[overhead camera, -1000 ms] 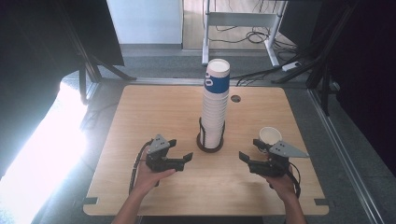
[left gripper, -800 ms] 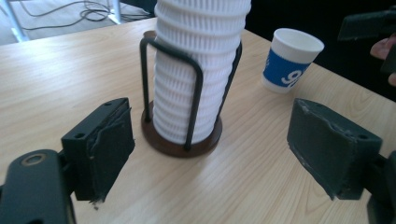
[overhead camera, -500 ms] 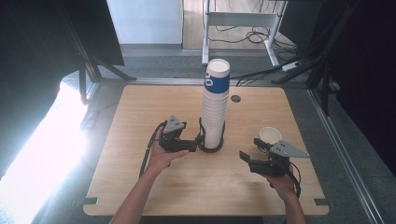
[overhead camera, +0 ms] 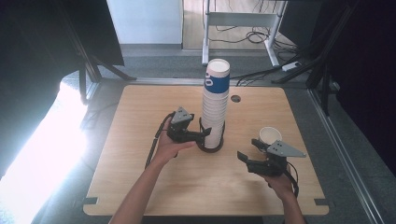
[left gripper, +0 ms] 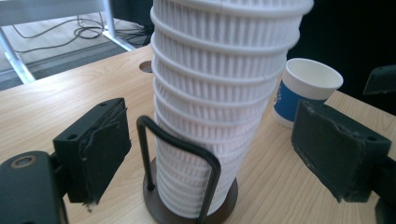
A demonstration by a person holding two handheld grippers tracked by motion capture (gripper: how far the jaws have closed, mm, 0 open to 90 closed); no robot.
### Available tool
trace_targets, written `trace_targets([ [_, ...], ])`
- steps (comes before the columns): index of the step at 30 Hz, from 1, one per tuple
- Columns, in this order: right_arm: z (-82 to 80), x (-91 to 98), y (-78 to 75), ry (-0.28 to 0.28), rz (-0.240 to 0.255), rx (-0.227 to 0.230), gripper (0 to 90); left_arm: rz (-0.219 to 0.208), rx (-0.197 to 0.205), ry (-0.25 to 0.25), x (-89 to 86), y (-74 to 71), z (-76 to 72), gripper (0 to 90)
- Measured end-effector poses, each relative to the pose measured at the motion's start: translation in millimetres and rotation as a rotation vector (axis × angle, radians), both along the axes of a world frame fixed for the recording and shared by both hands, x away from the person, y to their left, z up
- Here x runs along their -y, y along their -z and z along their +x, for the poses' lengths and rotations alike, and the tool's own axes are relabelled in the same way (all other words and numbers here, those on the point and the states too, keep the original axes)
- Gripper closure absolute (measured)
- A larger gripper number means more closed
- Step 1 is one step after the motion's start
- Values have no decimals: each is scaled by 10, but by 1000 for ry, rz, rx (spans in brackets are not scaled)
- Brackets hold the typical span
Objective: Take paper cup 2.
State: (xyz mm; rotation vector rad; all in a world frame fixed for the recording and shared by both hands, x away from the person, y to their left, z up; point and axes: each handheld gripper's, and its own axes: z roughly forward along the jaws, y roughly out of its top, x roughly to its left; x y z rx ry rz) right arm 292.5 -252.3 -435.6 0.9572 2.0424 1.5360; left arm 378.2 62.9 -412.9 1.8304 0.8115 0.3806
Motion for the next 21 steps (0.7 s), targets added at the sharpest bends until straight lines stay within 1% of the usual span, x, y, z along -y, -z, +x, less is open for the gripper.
trace_targets([
  [1, 2, -1, 4, -1, 0, -1, 217, 1, -4, 1, 17, -2, 19, 117],
  [7, 7, 2, 11, -4, 2, 0, 217, 0, 17, 2, 135, -48, 109, 108],
  [12, 9, 6, 11, -3, 3, 4, 217, -20, 18, 2, 220, -87, 181, 101],
  [16, 19, 12, -3, -2, 7, 6, 217, -34, 17, 8, 298, -64, 254, 97],
  [21, 18, 25, -19, -1, 7, 8, 218, -37, 35, 10, 338, -32, 278, 115],
])
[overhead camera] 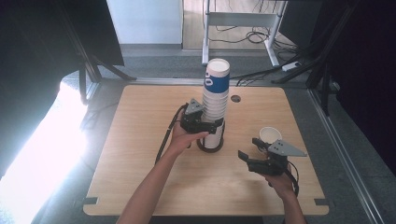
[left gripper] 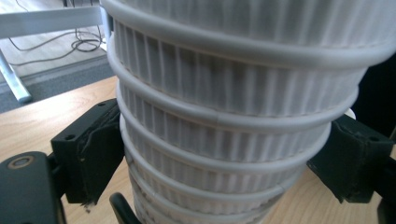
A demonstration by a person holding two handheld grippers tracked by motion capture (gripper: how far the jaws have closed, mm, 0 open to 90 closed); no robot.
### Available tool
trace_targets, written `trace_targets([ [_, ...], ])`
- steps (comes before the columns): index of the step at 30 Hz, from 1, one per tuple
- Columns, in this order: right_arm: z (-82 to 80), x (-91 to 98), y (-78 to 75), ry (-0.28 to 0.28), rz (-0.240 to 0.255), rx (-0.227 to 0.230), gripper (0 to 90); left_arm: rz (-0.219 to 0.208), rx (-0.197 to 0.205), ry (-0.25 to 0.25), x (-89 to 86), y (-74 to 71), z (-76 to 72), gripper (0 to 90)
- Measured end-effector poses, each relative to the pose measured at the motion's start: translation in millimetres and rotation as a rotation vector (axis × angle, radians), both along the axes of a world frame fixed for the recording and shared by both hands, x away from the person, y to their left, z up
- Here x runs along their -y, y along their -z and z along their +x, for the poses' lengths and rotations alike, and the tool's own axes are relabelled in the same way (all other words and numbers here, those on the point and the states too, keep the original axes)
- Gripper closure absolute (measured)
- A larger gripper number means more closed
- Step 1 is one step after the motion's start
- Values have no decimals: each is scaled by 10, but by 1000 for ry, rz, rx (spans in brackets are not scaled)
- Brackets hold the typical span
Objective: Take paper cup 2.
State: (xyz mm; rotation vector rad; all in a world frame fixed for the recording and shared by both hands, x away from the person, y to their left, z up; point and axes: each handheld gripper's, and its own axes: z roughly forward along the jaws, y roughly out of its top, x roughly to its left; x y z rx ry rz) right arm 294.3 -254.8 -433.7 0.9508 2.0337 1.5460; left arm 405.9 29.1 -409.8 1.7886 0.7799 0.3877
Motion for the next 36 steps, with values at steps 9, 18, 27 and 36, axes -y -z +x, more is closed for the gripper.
trace_targets([
  [9, 143, -7, -197, -20, -13, 14, 222, -2, 18, 4, -10, 18, -8, 122],
  [18, 361, -35, -671, -55, 26, 42, 228, -1, 19, 1, -10, 17, -16, 123],
  [27, 483, -131, -947, -97, 8, 53, 229, 5, 17, -3, -4, 10, -26, 124],
  [36, 592, -248, -1170, -132, -2, 57, 223, 4, 13, -6, 0, 7, -32, 124],
])
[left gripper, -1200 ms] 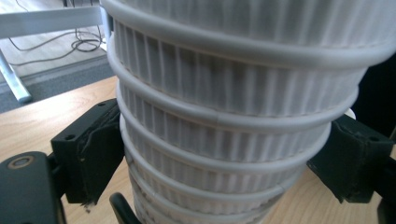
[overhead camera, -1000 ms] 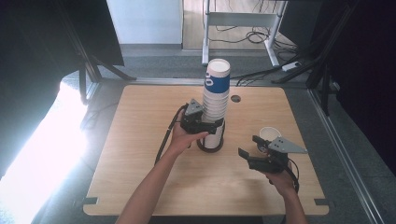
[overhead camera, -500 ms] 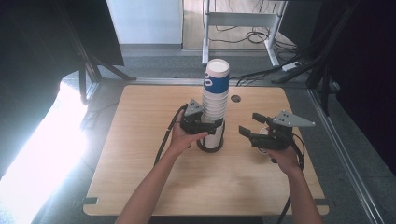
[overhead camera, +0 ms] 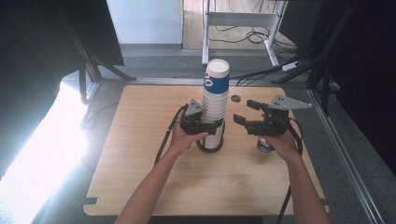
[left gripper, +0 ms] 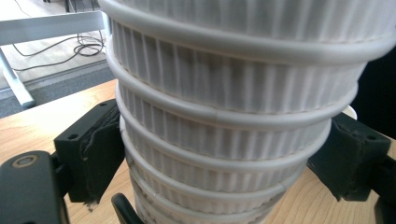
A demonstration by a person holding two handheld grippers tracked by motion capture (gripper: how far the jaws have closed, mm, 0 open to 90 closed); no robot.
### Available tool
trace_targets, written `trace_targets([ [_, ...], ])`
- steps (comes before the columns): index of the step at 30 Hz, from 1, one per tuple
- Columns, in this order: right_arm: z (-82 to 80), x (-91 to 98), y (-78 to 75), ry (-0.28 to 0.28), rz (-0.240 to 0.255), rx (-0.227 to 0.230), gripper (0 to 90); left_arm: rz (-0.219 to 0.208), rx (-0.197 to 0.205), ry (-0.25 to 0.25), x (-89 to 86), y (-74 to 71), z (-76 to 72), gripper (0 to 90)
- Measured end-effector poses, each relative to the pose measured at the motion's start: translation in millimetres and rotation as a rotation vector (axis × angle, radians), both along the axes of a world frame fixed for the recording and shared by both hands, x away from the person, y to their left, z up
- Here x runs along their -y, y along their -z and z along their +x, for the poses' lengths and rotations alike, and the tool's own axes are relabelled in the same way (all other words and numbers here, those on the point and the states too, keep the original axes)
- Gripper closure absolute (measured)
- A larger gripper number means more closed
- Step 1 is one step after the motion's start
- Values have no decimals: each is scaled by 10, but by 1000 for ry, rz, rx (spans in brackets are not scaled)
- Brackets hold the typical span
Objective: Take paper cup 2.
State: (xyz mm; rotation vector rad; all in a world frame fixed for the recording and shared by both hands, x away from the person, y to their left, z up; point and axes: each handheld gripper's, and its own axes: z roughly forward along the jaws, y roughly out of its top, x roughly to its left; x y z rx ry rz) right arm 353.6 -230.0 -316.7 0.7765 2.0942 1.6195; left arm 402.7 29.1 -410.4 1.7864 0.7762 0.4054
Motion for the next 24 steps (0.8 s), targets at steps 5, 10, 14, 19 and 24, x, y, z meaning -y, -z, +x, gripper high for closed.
trace_targets([
  [5, 40, -44, -138, -15, 2, 8, 218, -2, 0, -2, 2, 1, -4, 124],
  [10, 71, -95, -251, -30, 11, 12, 214, -4, 1, -5, -6, 4, -13, 124],
  [14, 94, -130, -306, -47, 17, 11, 207, -2, -1, -4, -7, 1, -19, 124],
  [19, 137, -187, -403, -50, 21, 16, 192, -2, 0, -4, -3, 2, -24, 124],
  [24, 195, -265, -503, -54, 22, 18, 180, -3, 3, -6, 3, 5, -29, 124],
])
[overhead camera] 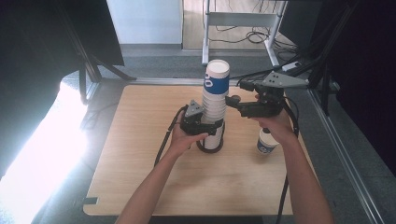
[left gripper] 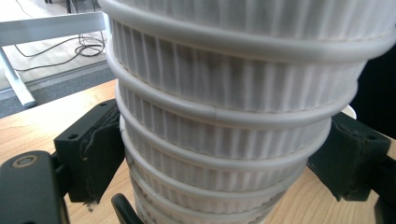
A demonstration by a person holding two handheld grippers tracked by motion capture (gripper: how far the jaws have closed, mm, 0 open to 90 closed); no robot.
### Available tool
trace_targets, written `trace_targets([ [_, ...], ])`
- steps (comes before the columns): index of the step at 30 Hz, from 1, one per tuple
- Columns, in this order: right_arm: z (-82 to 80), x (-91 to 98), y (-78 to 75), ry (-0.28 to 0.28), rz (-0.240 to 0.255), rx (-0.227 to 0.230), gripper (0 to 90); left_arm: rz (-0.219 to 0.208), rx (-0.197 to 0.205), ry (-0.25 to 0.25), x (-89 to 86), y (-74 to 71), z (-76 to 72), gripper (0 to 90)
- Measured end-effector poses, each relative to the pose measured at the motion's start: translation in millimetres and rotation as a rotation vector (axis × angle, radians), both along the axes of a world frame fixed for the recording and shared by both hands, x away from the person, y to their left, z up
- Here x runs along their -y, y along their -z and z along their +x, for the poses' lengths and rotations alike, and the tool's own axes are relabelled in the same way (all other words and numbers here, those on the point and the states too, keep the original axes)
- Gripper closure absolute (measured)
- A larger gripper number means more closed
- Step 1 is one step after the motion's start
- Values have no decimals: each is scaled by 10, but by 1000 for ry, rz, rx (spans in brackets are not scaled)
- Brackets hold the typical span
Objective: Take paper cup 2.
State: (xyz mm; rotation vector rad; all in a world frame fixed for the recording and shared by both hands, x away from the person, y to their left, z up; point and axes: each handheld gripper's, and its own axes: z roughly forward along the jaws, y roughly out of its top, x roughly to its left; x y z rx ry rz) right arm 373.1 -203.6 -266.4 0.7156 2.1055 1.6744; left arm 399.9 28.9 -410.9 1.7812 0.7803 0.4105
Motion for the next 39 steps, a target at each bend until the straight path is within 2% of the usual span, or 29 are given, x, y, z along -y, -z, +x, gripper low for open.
trace_targets([
  [16, 289, -222, -85, 6, 3, -12, 156, -1, 0, 0, 4, -1, -5, 124],
  [19, 341, -271, -103, -9, 16, -13, 155, -1, 0, 0, 5, -2, -6, 124],
  [26, 454, -389, -89, -35, 4, -22, 154, -1, -1, 2, 4, -2, -9, 124],
  [31, 503, -434, -73, -64, 17, -31, 185, 0, -1, 3, 6, -3, -9, 124],
  [34, 520, -452, -63, -66, 20, -27, 229, 0, -3, 2, 1, -4, -11, 124],
  [39, 515, -452, -53, -64, 29, -15, 237, -1, -1, 1, 2, -2, -13, 124],
])
